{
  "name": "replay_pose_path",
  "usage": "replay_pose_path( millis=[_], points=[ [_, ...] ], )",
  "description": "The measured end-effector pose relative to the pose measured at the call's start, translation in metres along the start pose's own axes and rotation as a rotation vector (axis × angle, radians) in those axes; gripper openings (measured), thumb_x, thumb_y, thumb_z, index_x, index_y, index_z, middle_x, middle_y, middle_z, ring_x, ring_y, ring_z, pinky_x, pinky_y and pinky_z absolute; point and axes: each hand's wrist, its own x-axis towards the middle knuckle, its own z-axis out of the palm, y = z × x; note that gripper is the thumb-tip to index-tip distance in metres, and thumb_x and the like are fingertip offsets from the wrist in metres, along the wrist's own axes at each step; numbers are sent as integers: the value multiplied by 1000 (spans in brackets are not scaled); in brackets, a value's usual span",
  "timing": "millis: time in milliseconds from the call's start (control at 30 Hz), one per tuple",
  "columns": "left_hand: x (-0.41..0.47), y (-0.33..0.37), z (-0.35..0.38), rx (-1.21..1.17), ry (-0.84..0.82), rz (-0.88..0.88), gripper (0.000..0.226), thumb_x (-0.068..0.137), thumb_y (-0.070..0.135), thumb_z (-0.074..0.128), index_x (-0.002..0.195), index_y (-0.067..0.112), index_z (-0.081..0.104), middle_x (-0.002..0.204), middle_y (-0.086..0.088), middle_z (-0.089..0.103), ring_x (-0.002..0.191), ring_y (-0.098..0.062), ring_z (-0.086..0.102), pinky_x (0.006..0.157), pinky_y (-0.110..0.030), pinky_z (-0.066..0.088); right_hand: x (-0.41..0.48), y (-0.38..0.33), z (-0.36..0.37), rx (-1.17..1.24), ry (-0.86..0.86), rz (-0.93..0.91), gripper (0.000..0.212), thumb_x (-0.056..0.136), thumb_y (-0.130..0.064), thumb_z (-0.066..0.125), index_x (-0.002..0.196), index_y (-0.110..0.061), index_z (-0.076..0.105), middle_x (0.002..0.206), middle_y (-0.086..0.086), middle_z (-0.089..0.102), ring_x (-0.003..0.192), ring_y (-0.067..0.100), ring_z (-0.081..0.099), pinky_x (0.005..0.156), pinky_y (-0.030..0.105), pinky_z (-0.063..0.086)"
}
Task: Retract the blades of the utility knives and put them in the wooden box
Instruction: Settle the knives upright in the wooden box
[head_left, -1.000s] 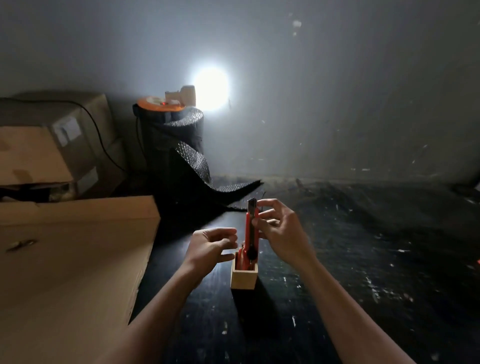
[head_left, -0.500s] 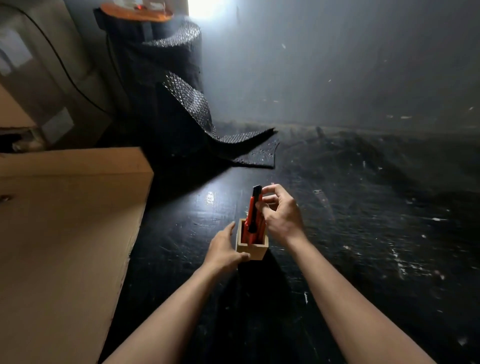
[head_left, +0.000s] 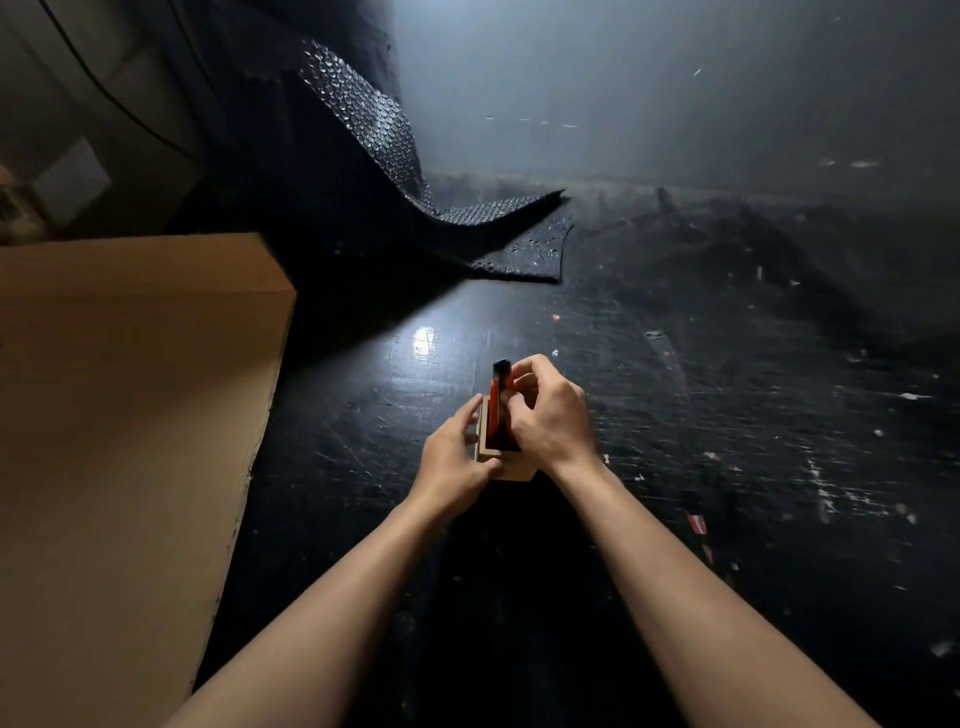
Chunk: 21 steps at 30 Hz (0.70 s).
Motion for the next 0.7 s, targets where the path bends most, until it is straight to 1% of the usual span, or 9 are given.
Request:
replay_pose_path(
  millis=[100, 167, 233, 300, 367, 433, 500, 600, 700],
  points=[
    [0, 5, 1, -23, -6, 2, 109, 66, 16, 89, 159, 25, 33, 148, 0, 58, 126, -14, 61, 102, -23, 49, 0, 3, -7, -18, 24, -7, 12, 88, -9, 66, 99, -15, 67, 90, 4, 76, 82, 19, 70, 71, 28, 54],
    [1, 6, 1, -27, -14, 14, 109, 68, 17, 90, 160, 26, 32, 152, 1, 55, 133, -15, 57, 106, -21, 43, -2, 6, -12, -28, 20, 1, 14, 87, -6, 65, 99, -14, 67, 89, 4, 77, 81, 19, 70, 72, 27, 54],
    [2, 7, 2, -29, -19, 27, 107, 69, 20, 91, 159, 27, 34, 152, 1, 56, 136, -16, 56, 111, -25, 42, -4, 10, -14, -47, -2, 27, 15, 87, -4, 65, 99, -13, 67, 91, 5, 77, 82, 20, 70, 70, 23, 49],
    [2, 7, 3, -37, -18, 20, 106, 69, 19, 91, 158, 25, 35, 152, 0, 56, 138, -16, 55, 114, -28, 42, -6, 13, -13, -67, -32, 48, 16, 86, -3, 64, 99, -12, 67, 92, 6, 77, 82, 21, 69, 69, 22, 47],
    [0, 8, 3, -46, -18, 11, 109, 70, 16, 90, 160, 24, 30, 152, 0, 56, 136, -13, 55, 113, -25, 42, -7, 16, -10, -71, -45, 50, 17, 86, -1, 64, 100, -12, 67, 93, 7, 77, 84, 23, 70, 71, 24, 49],
    [0, 8, 3, -51, -21, 5, 111, 71, 15, 90, 161, 23, 26, 150, -1, 58, 130, -9, 56, 107, -20, 41, -7, 18, -7, -74, -44, 57, 17, 86, -1, 63, 99, -12, 67, 93, 7, 77, 85, 25, 71, 74, 29, 54],
    [1, 9, 3, -35, -20, -5, 109, 71, 19, 92, 160, 21, 29, 149, -2, 59, 132, -13, 57, 103, -18, 39, -6, 20, -6, -88, -39, 65, 16, 87, -1, 64, 98, -12, 68, 92, 8, 77, 85, 26, 72, 75, 35, 59],
    [2, 9, 3, -29, -16, -30, 110, 69, 25, 94, 159, 20, 32, 151, -1, 57, 136, -17, 56, 108, -22, 40, -4, 21, -5, -111, -17, 73, 13, 89, -2, 65, 97, -11, 70, 91, 8, 77, 83, 25, 72, 72, 35, 59],
    [1, 9, 3, -32, -17, -44, 108, 68, 22, 95, 158, 19, 35, 151, -2, 58, 136, -19, 56, 112, -27, 41, -2, 23, -6, -101, -10, 92, 12, 88, -4, 66, 95, -11, 72, 89, 7, 78, 82, 24, 72, 72, 33, 58]
  ],
)
